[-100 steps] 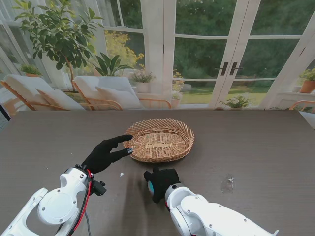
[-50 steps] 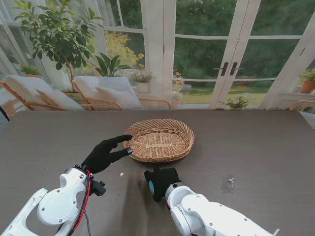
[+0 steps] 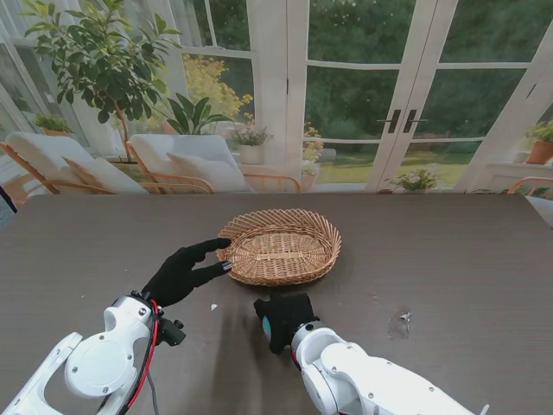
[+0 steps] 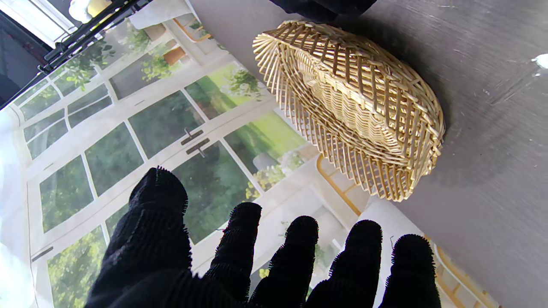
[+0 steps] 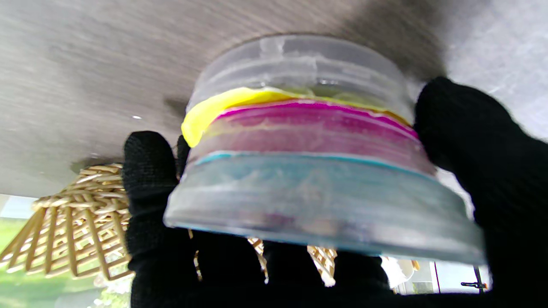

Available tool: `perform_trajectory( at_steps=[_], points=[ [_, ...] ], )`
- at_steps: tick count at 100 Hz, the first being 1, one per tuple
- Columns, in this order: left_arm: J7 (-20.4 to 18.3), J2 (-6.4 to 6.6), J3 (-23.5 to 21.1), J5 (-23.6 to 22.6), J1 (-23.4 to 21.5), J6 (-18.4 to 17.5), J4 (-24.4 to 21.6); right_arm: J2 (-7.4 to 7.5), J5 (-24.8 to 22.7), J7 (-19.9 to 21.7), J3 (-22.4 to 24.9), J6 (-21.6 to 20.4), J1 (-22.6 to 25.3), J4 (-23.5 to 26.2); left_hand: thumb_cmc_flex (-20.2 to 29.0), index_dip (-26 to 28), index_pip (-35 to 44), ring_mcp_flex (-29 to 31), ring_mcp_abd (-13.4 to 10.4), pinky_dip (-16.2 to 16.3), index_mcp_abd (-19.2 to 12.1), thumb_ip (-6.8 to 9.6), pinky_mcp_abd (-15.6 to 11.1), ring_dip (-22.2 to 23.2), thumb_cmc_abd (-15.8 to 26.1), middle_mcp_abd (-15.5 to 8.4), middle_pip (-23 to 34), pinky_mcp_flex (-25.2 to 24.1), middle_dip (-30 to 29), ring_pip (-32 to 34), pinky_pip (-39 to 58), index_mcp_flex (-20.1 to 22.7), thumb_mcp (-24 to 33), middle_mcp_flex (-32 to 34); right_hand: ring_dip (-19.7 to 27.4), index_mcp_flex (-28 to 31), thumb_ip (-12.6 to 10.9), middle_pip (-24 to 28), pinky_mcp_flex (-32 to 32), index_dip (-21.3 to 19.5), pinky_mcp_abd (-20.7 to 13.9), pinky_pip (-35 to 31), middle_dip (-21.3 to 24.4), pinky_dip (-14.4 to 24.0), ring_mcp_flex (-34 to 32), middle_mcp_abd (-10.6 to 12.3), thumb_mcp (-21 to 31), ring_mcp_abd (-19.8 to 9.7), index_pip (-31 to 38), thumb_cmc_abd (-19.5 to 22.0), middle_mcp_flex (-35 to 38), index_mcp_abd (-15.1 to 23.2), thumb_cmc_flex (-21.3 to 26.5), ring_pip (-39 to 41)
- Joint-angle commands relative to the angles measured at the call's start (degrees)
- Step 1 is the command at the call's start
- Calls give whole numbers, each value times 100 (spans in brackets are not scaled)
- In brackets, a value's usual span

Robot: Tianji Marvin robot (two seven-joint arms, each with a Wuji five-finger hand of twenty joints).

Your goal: Stack culture dishes into a storage basket

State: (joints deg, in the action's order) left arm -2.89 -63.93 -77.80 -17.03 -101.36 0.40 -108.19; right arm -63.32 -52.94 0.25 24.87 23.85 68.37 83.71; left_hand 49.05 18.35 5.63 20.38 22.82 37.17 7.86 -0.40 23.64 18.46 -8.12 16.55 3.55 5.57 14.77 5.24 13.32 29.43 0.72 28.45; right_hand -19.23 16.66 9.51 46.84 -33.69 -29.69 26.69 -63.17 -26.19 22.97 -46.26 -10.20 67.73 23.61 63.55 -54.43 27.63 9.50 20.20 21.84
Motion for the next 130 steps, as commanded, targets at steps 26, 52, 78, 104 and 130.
perform_trajectory(
  at_steps=[26,52,78,104,130],
  points=[
    [-93,-15,-23,4,-44,6,-48,34,-56,-104,8,-125,329,-343,176,-1,10,-153,71,20,-68,15,90,52,250,5,-68,7,-32,-63,-149,13,-125,-7,-347,833,-302,597,-1816,23,-126,-433,-358,-93,-1642,338,1523,-1296,482,171,943,-62,965,760],
    [-87,-16,-36,0,-65,7,-62,5,-120,-417,89,-238,439,-459,174,-1,10,-149,74,20,-82,14,97,56,251,-1,-68,10,-32,-58,-148,15,-127,-8,-510,1430,47,501,-2030,651,-276,-656,-382,-196,-2065,422,1622,-1472,603,50,1492,-31,1102,755],
    [-81,-17,-42,-3,-75,8,-69,-7,-161,-541,85,-288,444,-515,171,-1,8,-145,74,20,-80,14,93,60,251,-4,-68,15,-32,-55,-146,8,-127,-8,-666,1716,474,527,-2256,1177,-459,-855,-407,-158,-2372,466,1658,-1664,881,-145,1881,48,1315,922],
    [-54,-21,-65,-17,-115,3,-97,-9,-193,-602,80,-321,440,-546,172,1,14,-145,77,20,-72,14,98,61,249,3,-68,10,-32,-56,-148,23,-128,-9,-692,1738,502,498,-2290,1258,-536,-890,-424,-142,-2382,435,1690,-1674,927,-155,1890,49,1366,896],
    [-33,-24,-85,-27,-149,2,-119,-27,-197,-693,162,-333,505,-491,168,1,16,-151,71,20,-72,14,98,60,250,-1,-68,12,-32,-59,-148,30,-127,-9,-720,1798,527,489,-2322,1294,-606,-936,-426,-116,-2438,420,1697,-1683,976,-216,1962,40,1410,910]
  ],
)
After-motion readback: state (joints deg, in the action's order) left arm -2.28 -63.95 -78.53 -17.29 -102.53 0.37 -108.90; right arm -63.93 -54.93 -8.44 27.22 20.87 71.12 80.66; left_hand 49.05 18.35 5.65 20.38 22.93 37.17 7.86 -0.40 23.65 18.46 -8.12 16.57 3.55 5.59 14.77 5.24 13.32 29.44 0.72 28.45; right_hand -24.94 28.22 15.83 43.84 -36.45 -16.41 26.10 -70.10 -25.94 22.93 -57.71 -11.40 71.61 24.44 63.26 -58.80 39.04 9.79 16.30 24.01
